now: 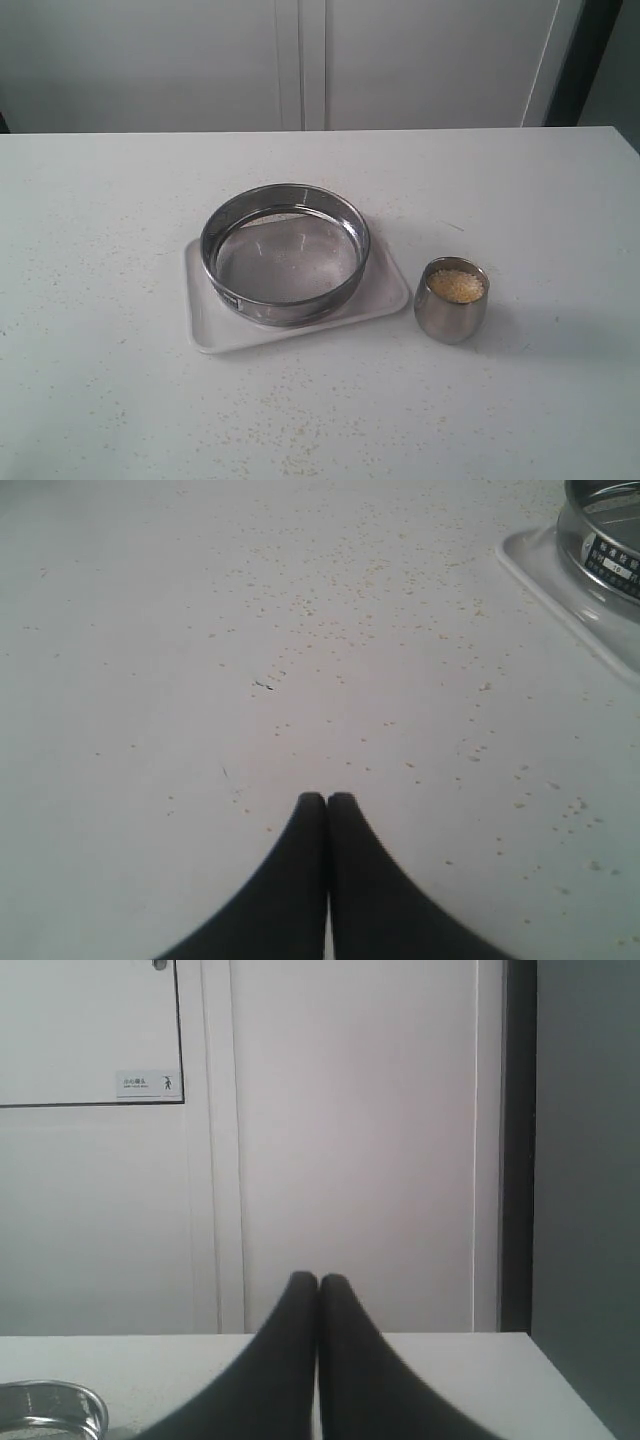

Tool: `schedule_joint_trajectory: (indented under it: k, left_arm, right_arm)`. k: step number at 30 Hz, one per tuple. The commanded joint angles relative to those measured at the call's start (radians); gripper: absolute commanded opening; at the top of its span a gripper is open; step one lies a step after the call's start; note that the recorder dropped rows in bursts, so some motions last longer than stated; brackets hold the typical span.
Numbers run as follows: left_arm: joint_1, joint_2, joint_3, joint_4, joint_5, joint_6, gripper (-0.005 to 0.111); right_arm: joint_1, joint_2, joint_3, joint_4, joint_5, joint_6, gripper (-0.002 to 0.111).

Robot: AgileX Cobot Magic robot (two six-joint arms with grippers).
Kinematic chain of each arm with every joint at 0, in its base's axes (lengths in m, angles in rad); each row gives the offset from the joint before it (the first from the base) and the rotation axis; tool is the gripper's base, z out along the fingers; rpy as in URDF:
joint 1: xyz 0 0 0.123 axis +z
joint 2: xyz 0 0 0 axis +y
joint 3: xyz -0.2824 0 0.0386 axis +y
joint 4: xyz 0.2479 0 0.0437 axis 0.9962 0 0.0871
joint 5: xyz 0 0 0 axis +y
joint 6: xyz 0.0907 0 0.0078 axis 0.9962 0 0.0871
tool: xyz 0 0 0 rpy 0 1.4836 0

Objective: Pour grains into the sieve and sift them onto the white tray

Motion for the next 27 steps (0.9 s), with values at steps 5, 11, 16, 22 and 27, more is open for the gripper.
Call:
schedule_joint_trajectory:
  k: [5,11,16,22,27]
  left_arm:
    - [-0.006,-0.004,0.002,-0.011,0.001,0.000,0.000]
    - [-0.006,-0.004,0.002,-0.011,0.001,0.000,0.000]
    - [-0.006,-0.004,0.002,-0.011,0.001,0.000,0.000]
    - [-0.006,-0.004,0.002,-0.011,0.001,0.000,0.000]
    - [-0.006,-0.004,0.002,-0.011,0.001,0.000,0.000]
  right_arm:
    - [-0.006,0.109,-0.057,-0.003,-0.059,-0.040,0.000]
    - [-0.006,0.293,-0.097,-0.006,-0.154,-0.060,0.000]
    - [-0.006,0.455,-0.097,-0.029,-0.269,-0.073,0.000]
    - [-0.006,0.642,-0.069,-0.130,-0.308,-0.068,0.000]
    - [-0.006,0.793,-0.033,-0.192,-0.449,-0.035,0.000]
